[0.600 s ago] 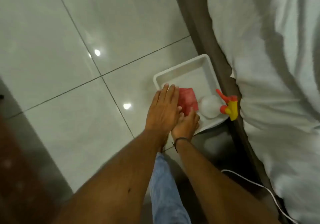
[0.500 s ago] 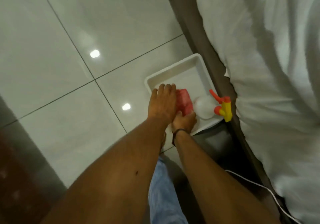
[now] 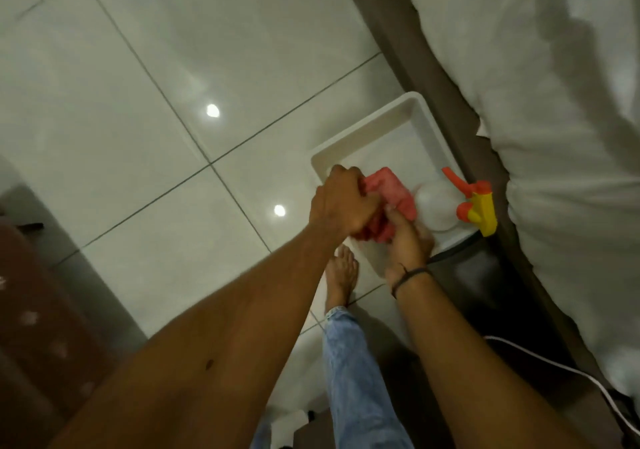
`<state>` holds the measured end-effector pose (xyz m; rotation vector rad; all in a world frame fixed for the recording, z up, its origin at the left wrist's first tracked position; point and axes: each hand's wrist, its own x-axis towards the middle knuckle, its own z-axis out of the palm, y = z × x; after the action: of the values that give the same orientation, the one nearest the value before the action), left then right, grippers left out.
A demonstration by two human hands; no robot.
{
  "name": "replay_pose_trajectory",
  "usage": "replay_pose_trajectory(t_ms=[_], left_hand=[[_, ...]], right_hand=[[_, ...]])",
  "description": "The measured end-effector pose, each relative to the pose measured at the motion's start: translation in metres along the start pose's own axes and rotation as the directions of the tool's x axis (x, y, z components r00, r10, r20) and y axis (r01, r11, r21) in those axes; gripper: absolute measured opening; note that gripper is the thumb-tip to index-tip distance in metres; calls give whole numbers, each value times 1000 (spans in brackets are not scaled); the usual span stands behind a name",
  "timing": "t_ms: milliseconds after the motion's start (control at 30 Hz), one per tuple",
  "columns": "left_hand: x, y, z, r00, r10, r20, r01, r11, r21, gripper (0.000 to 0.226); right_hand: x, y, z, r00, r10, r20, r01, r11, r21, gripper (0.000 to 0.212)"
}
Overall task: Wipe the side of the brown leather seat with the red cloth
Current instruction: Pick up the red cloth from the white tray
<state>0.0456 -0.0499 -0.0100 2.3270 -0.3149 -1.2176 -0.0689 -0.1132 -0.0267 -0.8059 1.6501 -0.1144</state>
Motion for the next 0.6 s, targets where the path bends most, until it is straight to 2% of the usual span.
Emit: replay_pose_trajectory(t_ms=[67, 133, 233, 333, 433, 500, 533, 600], left_hand=[[-31, -20, -16, 999, -33, 15, 35, 983, -177, 13], [-67, -49, -28, 996, -76, 41, 85, 933, -350, 15], [-127, -115, -36, 987, -157, 29, 148, 827, -542, 18], [-194, -195, -36, 968, -250, -23, 186, 775, -604, 26], [-258, -276, -34, 941, -332, -70, 224, 763, -606, 17], [-294, -327, -36, 912, -383, -147, 244, 795, -555, 22], [-313, -354, -39, 893, -397, -210, 254, 833, -492, 29], [-350, -411, -54, 845, -379, -376, 308, 922, -235, 47]], right_hand=[[-21, 6, -7, 992, -50, 115, 40, 995, 88, 34], [-45, 20, -11, 961, -37, 276, 8, 994, 104, 44], [-86, 65, -9, 858, 148, 491, -148, 988, -37, 70], [-132, 135, 4, 747, 297, 595, -278, 952, -126, 72], [-174, 212, 22, 659, 369, 655, -291, 928, -231, 60], [-198, 262, 33, 642, 392, 658, -267, 920, -287, 63], [-209, 286, 39, 650, 388, 653, -246, 921, -302, 63], [-229, 331, 52, 677, 367, 638, -180, 923, -340, 56]])
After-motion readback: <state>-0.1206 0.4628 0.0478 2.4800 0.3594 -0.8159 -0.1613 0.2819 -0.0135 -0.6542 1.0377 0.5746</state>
